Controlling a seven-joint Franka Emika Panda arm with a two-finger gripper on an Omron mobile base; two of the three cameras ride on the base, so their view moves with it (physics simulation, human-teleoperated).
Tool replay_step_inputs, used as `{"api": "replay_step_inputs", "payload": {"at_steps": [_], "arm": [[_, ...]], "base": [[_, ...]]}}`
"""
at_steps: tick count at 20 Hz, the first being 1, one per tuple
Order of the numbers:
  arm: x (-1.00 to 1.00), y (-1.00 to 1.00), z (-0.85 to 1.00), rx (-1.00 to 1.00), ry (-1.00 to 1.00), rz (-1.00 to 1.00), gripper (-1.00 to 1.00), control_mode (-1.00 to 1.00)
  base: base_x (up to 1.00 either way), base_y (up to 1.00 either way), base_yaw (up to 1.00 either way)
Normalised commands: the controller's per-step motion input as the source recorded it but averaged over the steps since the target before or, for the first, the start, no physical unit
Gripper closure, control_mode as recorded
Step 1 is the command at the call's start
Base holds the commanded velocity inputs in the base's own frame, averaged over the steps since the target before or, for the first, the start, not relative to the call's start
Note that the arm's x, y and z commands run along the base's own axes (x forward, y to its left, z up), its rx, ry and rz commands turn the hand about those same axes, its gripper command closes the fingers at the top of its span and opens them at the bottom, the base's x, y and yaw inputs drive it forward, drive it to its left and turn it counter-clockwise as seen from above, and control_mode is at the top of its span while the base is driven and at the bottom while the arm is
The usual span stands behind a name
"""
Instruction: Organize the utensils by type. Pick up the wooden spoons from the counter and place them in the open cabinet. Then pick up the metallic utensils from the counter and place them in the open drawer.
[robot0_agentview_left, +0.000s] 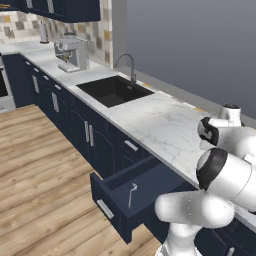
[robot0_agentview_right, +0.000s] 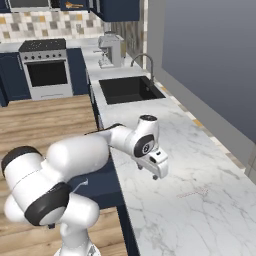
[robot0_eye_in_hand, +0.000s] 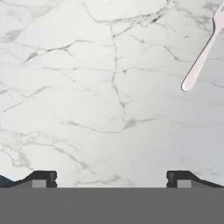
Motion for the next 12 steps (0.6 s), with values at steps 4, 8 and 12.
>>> {"api": "replay_step_inputs", "payload": {"at_steps": [4,8,12], "arm": [[0.18,-0.85,-0.03,0.04,0.00,-0.17,-1.00,-1.00],[0.08,-0.80,-0.05,0.06,0.00,-0.20,-1.00,-1.00],[0.07,-0.68,-0.10,0.01,0.00,-0.24,-1.00,-1.00]], "base": [[0.00,0.00,0.00],[0.00,0.00,0.00],[0.00,0.00,0.00]]}}
